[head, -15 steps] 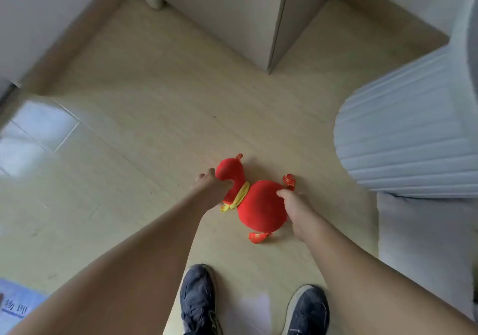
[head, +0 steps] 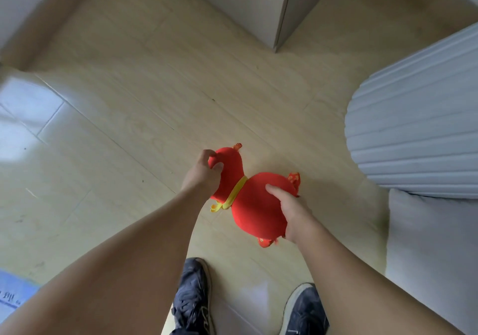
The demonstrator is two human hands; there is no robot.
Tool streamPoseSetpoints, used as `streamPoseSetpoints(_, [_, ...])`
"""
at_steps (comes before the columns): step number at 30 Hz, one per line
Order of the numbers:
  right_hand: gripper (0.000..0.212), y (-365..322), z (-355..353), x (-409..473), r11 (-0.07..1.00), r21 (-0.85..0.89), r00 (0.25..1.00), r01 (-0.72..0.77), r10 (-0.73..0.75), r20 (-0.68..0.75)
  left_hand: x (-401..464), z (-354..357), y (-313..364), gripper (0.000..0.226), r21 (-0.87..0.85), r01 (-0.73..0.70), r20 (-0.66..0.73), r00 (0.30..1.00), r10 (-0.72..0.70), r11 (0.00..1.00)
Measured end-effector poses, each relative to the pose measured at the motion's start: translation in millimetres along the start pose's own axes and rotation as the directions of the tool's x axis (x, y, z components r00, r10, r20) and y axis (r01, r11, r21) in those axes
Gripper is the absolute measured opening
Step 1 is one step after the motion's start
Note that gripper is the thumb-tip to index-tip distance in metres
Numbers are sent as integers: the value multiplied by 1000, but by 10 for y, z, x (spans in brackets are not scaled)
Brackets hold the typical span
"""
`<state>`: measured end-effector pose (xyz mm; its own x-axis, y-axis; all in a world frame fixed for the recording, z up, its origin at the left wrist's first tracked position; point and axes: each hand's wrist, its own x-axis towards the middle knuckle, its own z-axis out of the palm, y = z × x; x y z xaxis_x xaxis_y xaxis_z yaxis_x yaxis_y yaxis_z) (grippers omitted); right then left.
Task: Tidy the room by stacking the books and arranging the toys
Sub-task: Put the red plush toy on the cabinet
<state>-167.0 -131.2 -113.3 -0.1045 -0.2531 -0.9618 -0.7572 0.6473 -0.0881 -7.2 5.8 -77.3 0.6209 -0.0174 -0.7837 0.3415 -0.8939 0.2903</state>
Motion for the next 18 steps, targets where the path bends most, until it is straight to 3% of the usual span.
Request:
streamPoseSetpoints(5, [113, -600, -280, -1622, 979, -143, 984, 145, -158, -83, -772, -657, 398, 33, -120, -16, -90, 996, 6, 993])
streamPoseSetpoints(10, [104, -1137, -704, -3088, 967, -50, 968, 250, -251, -15, -2001, -1579, 1210, 32, -273, -76, -140, 989, 39, 959])
streamPoseSetpoints(18, [95, -1396, -1673, -5640, 903, 84, 890, 420, -429, 157, -4308, -3229, 2118, 33, -160, -242, -293, 938, 188, 957])
